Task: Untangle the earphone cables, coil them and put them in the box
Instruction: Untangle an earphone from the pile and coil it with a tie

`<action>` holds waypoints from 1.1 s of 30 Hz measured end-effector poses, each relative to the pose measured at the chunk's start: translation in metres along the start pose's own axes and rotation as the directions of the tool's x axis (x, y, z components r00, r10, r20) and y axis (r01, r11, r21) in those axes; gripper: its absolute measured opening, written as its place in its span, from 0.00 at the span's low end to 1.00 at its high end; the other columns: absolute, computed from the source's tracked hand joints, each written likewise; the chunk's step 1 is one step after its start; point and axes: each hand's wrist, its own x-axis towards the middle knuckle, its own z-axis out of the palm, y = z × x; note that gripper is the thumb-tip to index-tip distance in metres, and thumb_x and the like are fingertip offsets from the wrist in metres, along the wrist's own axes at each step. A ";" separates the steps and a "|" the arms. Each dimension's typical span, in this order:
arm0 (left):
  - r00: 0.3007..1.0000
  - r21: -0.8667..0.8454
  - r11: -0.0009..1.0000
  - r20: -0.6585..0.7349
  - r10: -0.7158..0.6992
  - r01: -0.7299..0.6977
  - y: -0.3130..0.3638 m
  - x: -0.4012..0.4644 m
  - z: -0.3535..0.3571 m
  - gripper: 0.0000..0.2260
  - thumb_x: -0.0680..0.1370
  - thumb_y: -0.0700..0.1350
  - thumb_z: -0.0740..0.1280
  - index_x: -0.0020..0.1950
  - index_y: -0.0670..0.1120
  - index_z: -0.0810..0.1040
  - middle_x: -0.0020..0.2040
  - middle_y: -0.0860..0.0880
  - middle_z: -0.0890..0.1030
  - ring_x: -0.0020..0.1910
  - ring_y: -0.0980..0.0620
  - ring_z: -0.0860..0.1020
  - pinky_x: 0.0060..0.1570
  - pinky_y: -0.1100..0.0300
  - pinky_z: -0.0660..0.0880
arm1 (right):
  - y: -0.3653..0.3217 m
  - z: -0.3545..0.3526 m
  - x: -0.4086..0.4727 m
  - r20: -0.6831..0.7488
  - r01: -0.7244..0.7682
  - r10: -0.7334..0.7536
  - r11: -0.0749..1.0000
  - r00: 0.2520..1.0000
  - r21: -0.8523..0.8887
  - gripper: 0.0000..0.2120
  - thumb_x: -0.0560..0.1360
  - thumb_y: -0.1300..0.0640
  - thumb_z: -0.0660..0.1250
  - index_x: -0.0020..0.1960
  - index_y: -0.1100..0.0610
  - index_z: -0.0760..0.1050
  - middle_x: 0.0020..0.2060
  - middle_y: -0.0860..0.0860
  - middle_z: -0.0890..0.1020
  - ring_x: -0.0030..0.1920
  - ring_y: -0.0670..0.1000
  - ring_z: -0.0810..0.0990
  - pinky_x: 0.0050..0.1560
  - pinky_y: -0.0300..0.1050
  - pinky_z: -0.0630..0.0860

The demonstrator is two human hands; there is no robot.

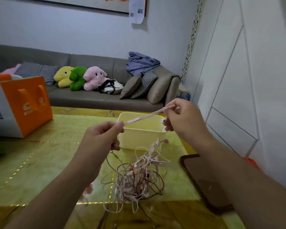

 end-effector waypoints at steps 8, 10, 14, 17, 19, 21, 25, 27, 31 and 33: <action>0.994 0.094 0.995 0.099 -0.048 0.038 -0.004 0.003 0.002 0.11 0.79 0.47 0.73 0.48 0.39 0.83 0.32 0.49 0.75 0.32 0.51 0.76 0.48 0.47 0.83 | -0.028 -0.026 0.020 -0.127 -0.115 0.173 0.922 0.977 0.370 0.13 0.85 0.53 0.68 0.49 0.63 0.80 0.33 0.56 0.86 0.31 0.55 0.85 0.32 0.47 0.81; 0.996 0.134 0.991 0.084 -0.030 0.018 -0.004 0.005 0.004 0.09 0.80 0.45 0.72 0.49 0.40 0.83 0.32 0.48 0.76 0.32 0.51 0.77 0.48 0.46 0.84 | -0.034 -0.031 0.025 -0.111 -0.129 0.200 0.880 0.973 0.456 0.14 0.85 0.52 0.68 0.52 0.65 0.80 0.37 0.58 0.87 0.33 0.56 0.86 0.33 0.48 0.82; 0.997 0.237 0.971 0.073 0.024 -0.041 -0.004 0.004 0.009 0.07 0.82 0.47 0.71 0.48 0.45 0.85 0.32 0.49 0.78 0.32 0.52 0.78 0.46 0.47 0.82 | -0.042 -0.040 0.032 -0.175 -0.039 0.155 0.847 0.972 0.531 0.12 0.85 0.51 0.68 0.51 0.60 0.80 0.48 0.60 0.88 0.41 0.56 0.87 0.45 0.58 0.86; 0.999 0.221 0.975 0.027 0.024 -0.030 0.001 0.005 0.010 0.11 0.84 0.47 0.68 0.46 0.44 0.85 0.33 0.48 0.78 0.33 0.51 0.78 0.46 0.47 0.82 | -0.049 -0.052 0.035 -0.269 0.047 0.135 0.816 0.954 0.575 0.10 0.86 0.54 0.65 0.51 0.58 0.80 0.50 0.58 0.89 0.45 0.57 0.88 0.48 0.59 0.85; 0.999 0.134 0.991 -0.029 0.018 -0.014 0.007 0.008 0.009 0.11 0.84 0.46 0.68 0.46 0.42 0.84 0.33 0.47 0.76 0.33 0.49 0.76 0.44 0.48 0.82 | -0.053 -0.061 0.035 -0.310 0.052 0.152 0.825 0.938 0.563 0.11 0.87 0.54 0.62 0.54 0.58 0.80 0.49 0.56 0.89 0.46 0.58 0.89 0.45 0.56 0.85; 0.997 0.025 0.999 -0.069 0.031 -0.030 0.013 0.012 0.008 0.11 0.84 0.46 0.68 0.47 0.41 0.82 0.32 0.49 0.73 0.32 0.49 0.73 0.38 0.52 0.80 | -0.051 -0.066 0.031 -0.296 0.008 0.165 0.862 0.941 0.506 0.14 0.88 0.53 0.60 0.52 0.59 0.80 0.48 0.59 0.88 0.45 0.58 0.89 0.42 0.55 0.86; 0.997 -0.065 0.995 -0.045 0.067 -0.070 0.021 0.012 0.005 0.09 0.84 0.45 0.67 0.48 0.41 0.81 0.32 0.50 0.68 0.30 0.51 0.66 0.34 0.56 0.69 | -0.022 -0.059 0.006 -0.160 -0.171 0.236 0.925 0.958 0.341 0.18 0.89 0.55 0.56 0.49 0.63 0.78 0.37 0.58 0.86 0.36 0.57 0.85 0.42 0.58 0.86; 0.997 -0.042 0.996 -0.027 0.072 -0.073 0.017 0.010 0.003 0.08 0.84 0.44 0.68 0.50 0.42 0.84 0.33 0.49 0.68 0.31 0.50 0.66 0.34 0.55 0.68 | -0.001 -0.050 -0.009 -0.080 -0.283 0.325 0.901 0.942 0.329 0.16 0.89 0.57 0.57 0.52 0.66 0.78 0.34 0.56 0.85 0.35 0.56 0.84 0.38 0.55 0.86; 0.999 0.014 0.999 -0.011 0.050 -0.049 0.000 0.001 -0.001 0.07 0.83 0.43 0.69 0.52 0.47 0.88 0.35 0.48 0.74 0.33 0.50 0.70 0.35 0.55 0.70 | 0.040 -0.022 -0.039 0.147 -0.505 0.484 0.819 0.863 0.273 0.08 0.85 0.68 0.63 0.54 0.65 0.80 0.43 0.61 0.85 0.38 0.55 0.85 0.38 0.53 0.86; 0.999 0.052 0.998 -0.012 0.035 -0.034 -0.012 -0.002 -0.002 0.08 0.82 0.42 0.69 0.53 0.49 0.88 0.36 0.48 0.79 0.33 0.50 0.72 0.35 0.55 0.71 | 0.056 -0.009 -0.051 0.223 -0.592 0.550 0.775 0.804 0.222 0.12 0.80 0.76 0.62 0.53 0.64 0.81 0.46 0.62 0.85 0.40 0.56 0.86 0.36 0.53 0.86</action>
